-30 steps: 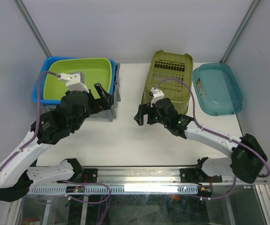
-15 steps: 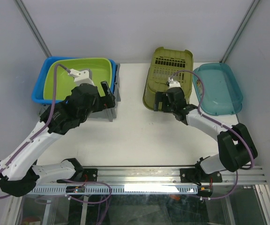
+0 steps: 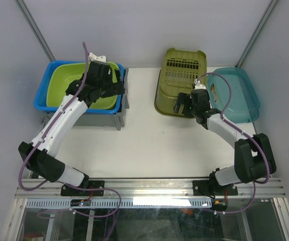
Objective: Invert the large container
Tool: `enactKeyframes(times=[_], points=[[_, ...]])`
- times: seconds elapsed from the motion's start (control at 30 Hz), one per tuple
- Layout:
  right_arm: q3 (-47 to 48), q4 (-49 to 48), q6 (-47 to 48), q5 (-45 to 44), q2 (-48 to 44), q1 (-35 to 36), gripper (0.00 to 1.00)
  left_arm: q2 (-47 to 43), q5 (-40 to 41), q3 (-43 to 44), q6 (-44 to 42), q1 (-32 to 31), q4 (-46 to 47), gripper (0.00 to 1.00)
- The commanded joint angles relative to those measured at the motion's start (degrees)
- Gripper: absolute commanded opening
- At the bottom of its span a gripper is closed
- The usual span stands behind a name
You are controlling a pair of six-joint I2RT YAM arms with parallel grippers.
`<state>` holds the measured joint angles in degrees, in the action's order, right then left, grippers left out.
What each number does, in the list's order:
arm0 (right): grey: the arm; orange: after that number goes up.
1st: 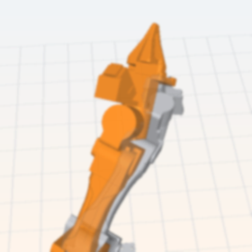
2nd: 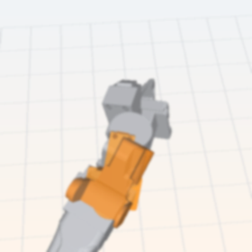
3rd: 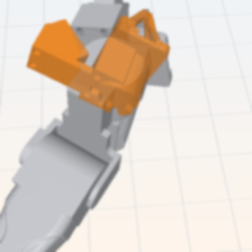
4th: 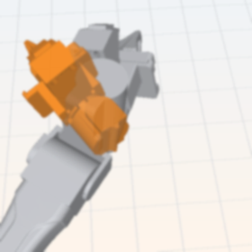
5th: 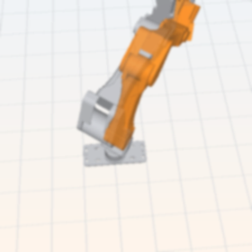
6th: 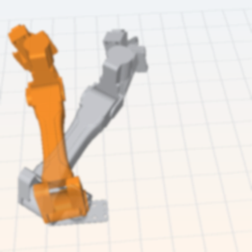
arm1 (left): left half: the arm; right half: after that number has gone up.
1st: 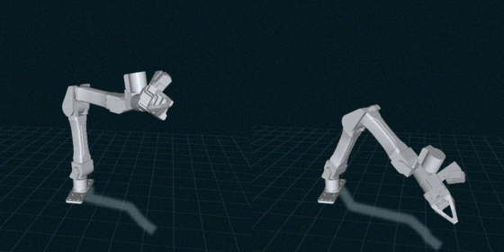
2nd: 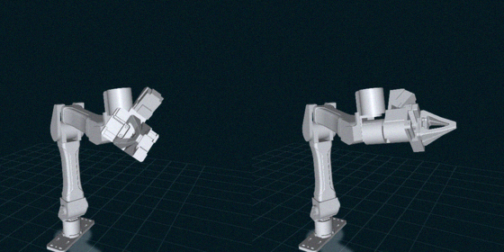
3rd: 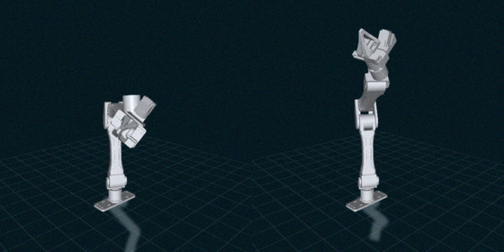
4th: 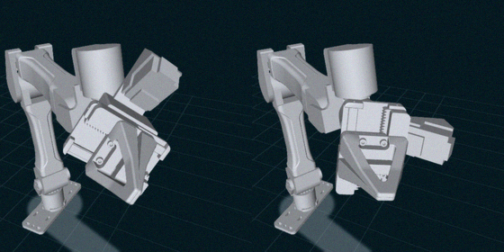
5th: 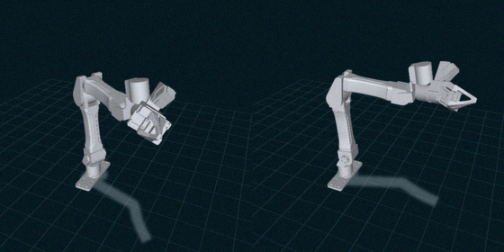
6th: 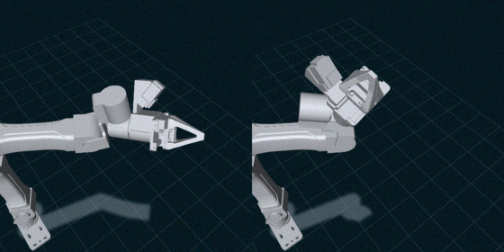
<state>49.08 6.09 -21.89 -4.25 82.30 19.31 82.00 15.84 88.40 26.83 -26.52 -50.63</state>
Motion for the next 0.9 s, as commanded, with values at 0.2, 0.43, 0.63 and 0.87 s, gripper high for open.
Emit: enactKeyframes(times=[0.2, 0.43, 0.63, 0.87], points=[[-6.62, -0.39, -1.82, 11.2, -22.1, 1.87, 0.99, 17.37, -1.89, 18.94, -6.08, 4.43, 7.72, 0.9], [-8.93, 8.69, -0.94, 9.43, -32.48, 1.88, 0.99, 30.5, 3.33, 29.33, -6.4, 5.57, 7.92, 0.78], [-12.0, 7.53, -1.0, 10.45, -32.51, 1.93, 0.99, 33.5, 4.74, 28.5, -4.42, 5.77, 9.76, 0.54], [-10.27, 8.01, -0.63, 11.16, -30.11, 1.85, 0.99, 30.59, 2.53, 25.36, -3.47, 5.68, 11.86, 0.35]])
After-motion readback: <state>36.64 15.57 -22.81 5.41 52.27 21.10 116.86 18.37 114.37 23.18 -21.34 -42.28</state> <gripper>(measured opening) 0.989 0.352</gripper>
